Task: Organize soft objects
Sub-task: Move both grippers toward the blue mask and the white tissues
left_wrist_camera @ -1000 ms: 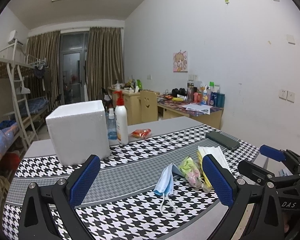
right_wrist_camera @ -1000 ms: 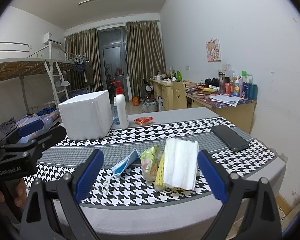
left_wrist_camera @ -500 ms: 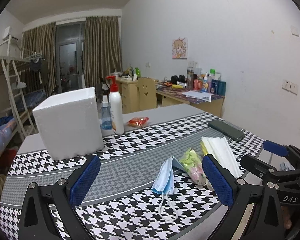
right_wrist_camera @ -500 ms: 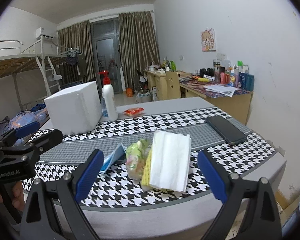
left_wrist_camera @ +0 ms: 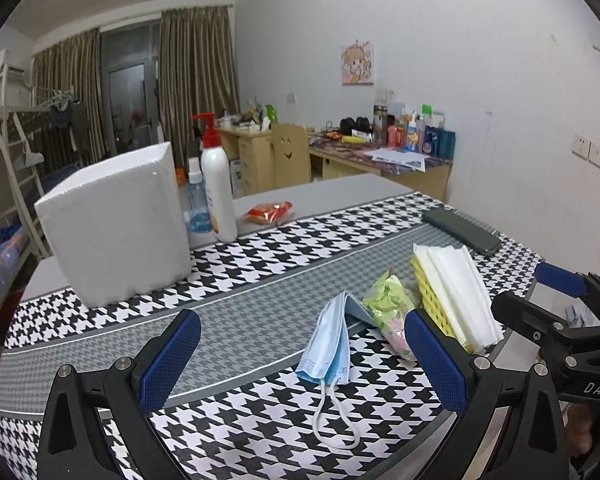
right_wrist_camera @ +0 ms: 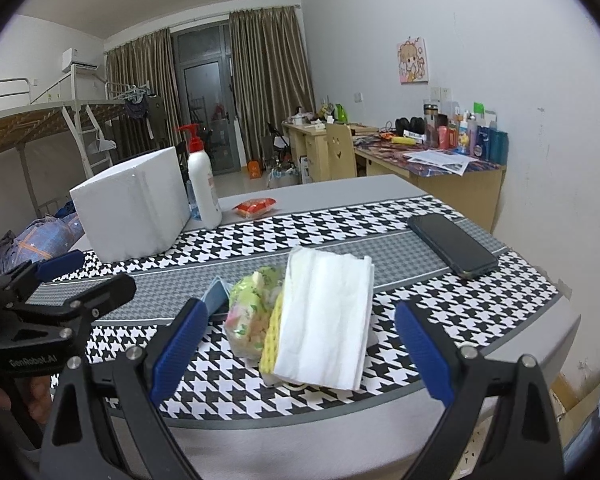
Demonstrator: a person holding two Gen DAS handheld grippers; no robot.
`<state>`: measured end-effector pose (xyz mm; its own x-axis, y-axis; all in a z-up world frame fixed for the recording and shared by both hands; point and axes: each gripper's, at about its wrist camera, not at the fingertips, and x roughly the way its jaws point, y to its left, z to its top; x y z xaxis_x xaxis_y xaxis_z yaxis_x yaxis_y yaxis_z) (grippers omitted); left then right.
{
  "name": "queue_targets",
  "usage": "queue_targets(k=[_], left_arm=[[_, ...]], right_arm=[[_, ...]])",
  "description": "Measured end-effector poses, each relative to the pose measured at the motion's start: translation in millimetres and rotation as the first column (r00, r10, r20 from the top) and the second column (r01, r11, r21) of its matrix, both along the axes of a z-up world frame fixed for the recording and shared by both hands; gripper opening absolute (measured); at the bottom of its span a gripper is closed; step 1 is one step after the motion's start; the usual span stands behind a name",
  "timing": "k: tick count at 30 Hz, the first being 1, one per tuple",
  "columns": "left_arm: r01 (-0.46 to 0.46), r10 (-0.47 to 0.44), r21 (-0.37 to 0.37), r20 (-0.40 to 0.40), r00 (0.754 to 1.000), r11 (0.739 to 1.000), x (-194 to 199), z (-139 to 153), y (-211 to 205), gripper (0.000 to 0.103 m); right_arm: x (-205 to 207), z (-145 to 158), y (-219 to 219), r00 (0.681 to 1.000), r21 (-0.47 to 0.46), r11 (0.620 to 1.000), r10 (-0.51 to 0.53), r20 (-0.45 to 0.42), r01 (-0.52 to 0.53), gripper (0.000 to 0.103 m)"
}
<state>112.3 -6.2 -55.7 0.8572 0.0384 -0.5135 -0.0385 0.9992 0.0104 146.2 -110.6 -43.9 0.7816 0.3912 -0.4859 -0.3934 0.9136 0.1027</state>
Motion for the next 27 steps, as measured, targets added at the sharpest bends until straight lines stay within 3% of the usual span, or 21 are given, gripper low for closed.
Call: queue_targets(k=[27], left_arm=[[-0.005, 0.01, 0.033, -0.152, 0.988, 0.999, 49, -35, -10, 0.102]], right_arm=[[30, -20, -7, 0.997, -0.027, 1.0, -0.005, -0.075, 0.003, 0.097]])
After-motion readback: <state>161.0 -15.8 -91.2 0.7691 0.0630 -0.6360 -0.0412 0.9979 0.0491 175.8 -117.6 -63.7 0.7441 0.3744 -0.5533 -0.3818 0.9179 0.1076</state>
